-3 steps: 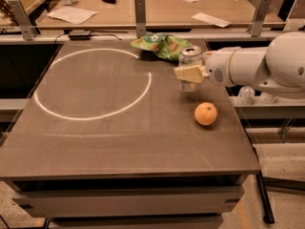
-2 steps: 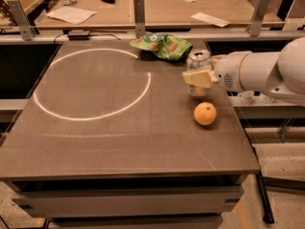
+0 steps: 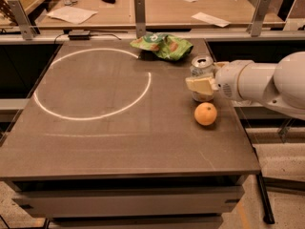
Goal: Move 7up can near orange
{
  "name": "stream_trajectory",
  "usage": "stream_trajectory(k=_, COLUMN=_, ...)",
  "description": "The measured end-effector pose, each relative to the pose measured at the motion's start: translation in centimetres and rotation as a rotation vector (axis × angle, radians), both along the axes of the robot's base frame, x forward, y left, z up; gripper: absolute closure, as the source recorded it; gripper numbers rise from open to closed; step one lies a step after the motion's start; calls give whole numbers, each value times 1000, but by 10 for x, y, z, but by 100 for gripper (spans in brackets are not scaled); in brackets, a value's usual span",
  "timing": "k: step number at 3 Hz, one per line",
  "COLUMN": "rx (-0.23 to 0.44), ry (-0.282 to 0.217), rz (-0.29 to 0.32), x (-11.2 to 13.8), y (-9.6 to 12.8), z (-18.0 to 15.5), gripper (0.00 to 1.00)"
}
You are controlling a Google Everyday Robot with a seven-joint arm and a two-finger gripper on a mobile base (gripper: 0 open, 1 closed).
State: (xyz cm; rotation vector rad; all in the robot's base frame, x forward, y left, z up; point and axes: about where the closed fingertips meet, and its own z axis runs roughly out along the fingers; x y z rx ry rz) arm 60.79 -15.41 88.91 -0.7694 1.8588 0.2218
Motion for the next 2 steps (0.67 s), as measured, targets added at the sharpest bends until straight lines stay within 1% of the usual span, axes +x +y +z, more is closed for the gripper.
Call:
stream_trajectory(k=1, rx=13, ry=-47, rz=-53, x=14, y=2, z=-7, gripper=100)
stream_trajectory(k=2, rx=59, ry=-45, rz=-76, x=28, y=8, z=-5, gripper=84)
